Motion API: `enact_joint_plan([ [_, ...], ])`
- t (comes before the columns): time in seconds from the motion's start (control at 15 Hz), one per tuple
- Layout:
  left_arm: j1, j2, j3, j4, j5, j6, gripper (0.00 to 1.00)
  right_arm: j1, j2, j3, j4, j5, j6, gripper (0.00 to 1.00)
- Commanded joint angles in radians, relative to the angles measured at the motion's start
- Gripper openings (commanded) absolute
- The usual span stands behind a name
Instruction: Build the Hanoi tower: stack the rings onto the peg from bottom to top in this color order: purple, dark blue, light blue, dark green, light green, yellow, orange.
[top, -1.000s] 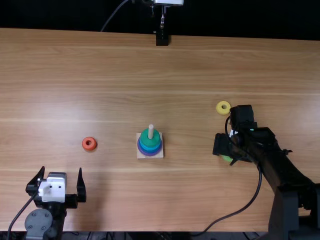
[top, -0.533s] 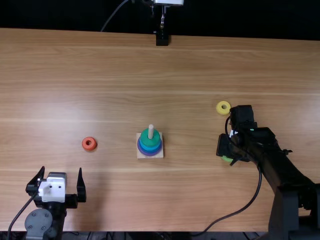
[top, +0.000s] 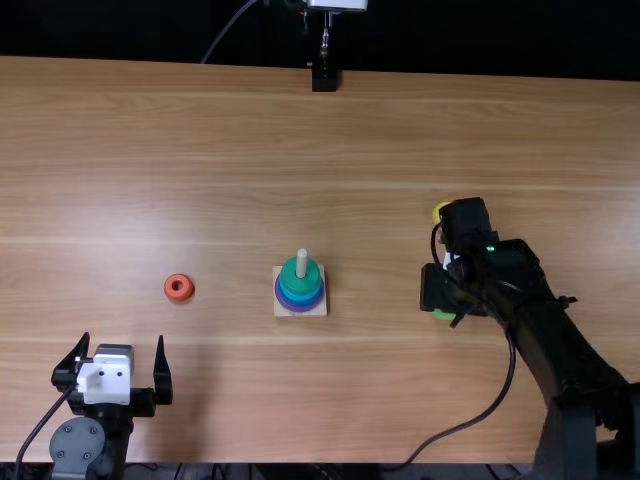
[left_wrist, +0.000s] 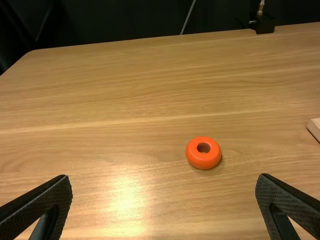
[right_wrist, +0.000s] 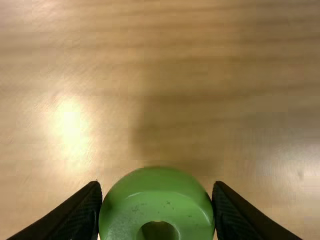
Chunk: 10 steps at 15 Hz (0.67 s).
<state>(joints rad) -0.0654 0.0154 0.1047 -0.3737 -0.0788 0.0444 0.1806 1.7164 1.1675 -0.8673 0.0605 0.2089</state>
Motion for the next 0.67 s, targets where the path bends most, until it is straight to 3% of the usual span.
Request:
enact_joint_plan([
  [0.0, -0.001, -0.015, -0.105, -0.077, -0.01, -0.008, 1.0, 0.039, -0.035, 0.078, -0.043, 0.002, -0.047, 0.0],
  [0.27, -0.001, -0.015, -0.105, -0.077, -0.01, -0.008, 1.0, 0.165, -0.034, 0.293, -0.203, 0.0, -0.054, 0.0],
  [0.4, -0.001, -0.015, -0.105, -0.077, -0.01, -0.008, 1.0, 0.229, -0.028, 0.409, -0.242, -0.02, -0.058, 0.0],
  [0.6, -0.001, -0.015, -0.105, -0.077, -0.01, -0.008, 1.0, 0.306, 0.005, 0.56, -0.266, -0.029, -0.076, 0.0],
])
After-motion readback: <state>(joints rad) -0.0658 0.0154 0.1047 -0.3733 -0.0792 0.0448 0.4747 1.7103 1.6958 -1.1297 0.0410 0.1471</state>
